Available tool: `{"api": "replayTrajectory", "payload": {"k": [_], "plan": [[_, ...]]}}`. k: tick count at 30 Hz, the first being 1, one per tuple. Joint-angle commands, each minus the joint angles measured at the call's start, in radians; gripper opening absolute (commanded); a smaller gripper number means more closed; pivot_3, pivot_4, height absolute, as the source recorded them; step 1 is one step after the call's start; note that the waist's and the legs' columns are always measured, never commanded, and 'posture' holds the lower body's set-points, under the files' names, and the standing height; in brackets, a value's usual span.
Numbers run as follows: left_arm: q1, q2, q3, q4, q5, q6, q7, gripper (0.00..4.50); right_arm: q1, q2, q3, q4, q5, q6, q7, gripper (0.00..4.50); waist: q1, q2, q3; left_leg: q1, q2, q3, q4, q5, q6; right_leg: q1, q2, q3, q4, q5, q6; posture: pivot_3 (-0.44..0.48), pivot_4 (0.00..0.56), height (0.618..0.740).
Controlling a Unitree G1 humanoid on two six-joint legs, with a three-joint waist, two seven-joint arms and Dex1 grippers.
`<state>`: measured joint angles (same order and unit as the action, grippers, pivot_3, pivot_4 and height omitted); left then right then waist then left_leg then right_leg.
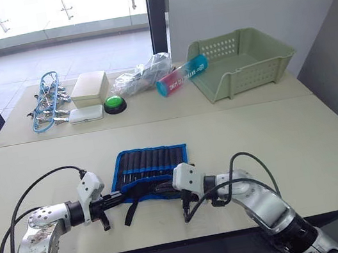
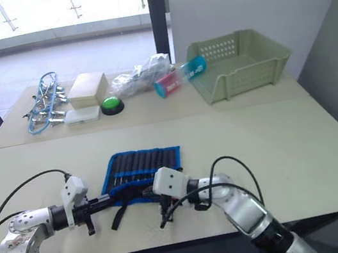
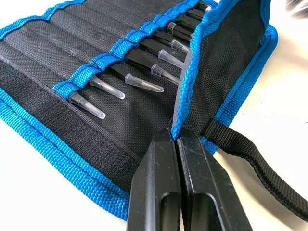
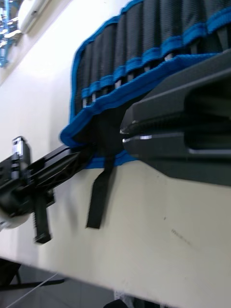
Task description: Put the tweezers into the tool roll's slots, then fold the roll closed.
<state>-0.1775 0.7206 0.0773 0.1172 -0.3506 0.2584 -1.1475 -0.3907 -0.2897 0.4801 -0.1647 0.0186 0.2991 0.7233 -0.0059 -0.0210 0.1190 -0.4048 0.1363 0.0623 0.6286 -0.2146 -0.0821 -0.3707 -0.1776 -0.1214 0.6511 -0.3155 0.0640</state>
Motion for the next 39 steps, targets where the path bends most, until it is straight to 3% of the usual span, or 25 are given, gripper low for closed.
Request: {"api": "replayTrajectory", "payload": {"k": [1, 4, 14, 21, 24, 27, 31, 34, 39], "plan": [[-0.019, -0.001, -0.001, -0.001, 0.010, -0.001, 0.022, 0.00, -0.018, 0.031, -0.019, 0.045, -0.049, -0.003, -0.078, 0.04, 0.000, 0.000, 0.000, 0.000, 0.000, 0.000, 0.000, 0.000, 0.000, 0.000, 0.000, 0.000, 0.000, 0.000, 0.000, 0.000, 0.150, 0.722], [-0.018, -0.001, -0.001, -0.005, 0.008, 0.022, 0.031, 0.00, -0.005, 0.043, -0.022, 0.057, -0.062, 0.025, -0.102, 0.04, 0.000, 0.000, 0.000, 0.000, 0.000, 0.000, 0.000, 0.000, 0.000, 0.000, 0.000, 0.000, 0.000, 0.000, 0.000, 0.000, 0.150, 0.722], [0.026, -0.018, 0.142, -0.082, -0.107, 0.043, 0.089, 3.22, 0.046, 0.108, -0.043, 0.066, -0.071, 0.158, -0.181, 0.00, -0.012, 0.000, 0.000, 0.001, 0.000, 0.000, 0.000, 0.000, 0.000, 0.000, 0.000, 0.000, 0.002, 0.000, 0.000, 0.000, 0.150, 0.722], [0.131, -0.017, 0.224, -0.241, -0.148, 0.081, 0.168, 3.22, 0.062, 0.112, -0.060, 0.065, -0.075, 0.173, -0.200, 0.00, -0.008, 0.000, 0.000, 0.001, 0.000, 0.000, 0.000, 0.000, 0.000, 0.000, 0.000, 0.000, 0.002, 0.000, 0.000, 0.000, 0.150, 0.722], [0.196, -0.036, 0.240, -0.363, -0.236, 0.137, 0.167, 2.46, 0.058, 0.122, -0.066, 0.068, -0.072, 0.191, -0.209, 0.00, -0.008, 0.000, 0.000, 0.001, 0.000, 0.000, 0.000, 0.000, 0.000, 0.000, 0.000, 0.000, 0.002, 0.000, 0.000, 0.000, 0.150, 0.722], [0.231, -0.038, 0.233, -0.423, -0.285, 0.171, 0.156, 1.43, 0.057, 0.130, -0.070, 0.067, -0.067, 0.198, -0.211, 0.00, -0.007, 0.000, 0.000, 0.001, 0.000, -0.001, 0.000, 0.000, 0.000, 0.000, 0.000, 0.000, 0.003, 0.000, 0.000, 0.000, 0.150, 0.722], [0.241, -0.087, 0.089, -0.444, -0.236, 0.172, 0.175, 0.10, 0.051, 0.138, -0.062, 0.071, -0.074, 0.200, -0.217, 0.00, -0.007, 0.001, 0.000, 0.001, 0.000, -0.001, 0.001, 0.000, 0.000, 0.000, 0.000, 0.001, 0.004, 0.000, 0.000, 0.000, 0.150, 0.722], [0.157, -0.186, 0.019, -0.328, -0.096, 0.039, 0.282, 0.03, 0.053, 0.138, -0.062, 0.069, -0.069, 0.205, -0.213, 0.00, -0.002, 0.001, 0.000, 0.001, 0.000, -0.001, 0.002, 0.000, 0.000, 0.000, 0.000, 0.001, 0.005, 0.000, 0.000, 0.000, 0.150, 0.722], [0.089, -0.256, 0.005, -0.183, -0.020, -0.062, 0.337, 0.03, 0.059, 0.132, -0.058, 0.066, -0.075, 0.208, -0.213, 0.00, -0.009, 0.000, -0.001, 0.001, 0.000, -0.001, 0.003, 0.000, 0.000, 0.000, 0.000, 0.001, 0.005, 0.000, 0.000, 0.000, 0.150, 0.722]]}}
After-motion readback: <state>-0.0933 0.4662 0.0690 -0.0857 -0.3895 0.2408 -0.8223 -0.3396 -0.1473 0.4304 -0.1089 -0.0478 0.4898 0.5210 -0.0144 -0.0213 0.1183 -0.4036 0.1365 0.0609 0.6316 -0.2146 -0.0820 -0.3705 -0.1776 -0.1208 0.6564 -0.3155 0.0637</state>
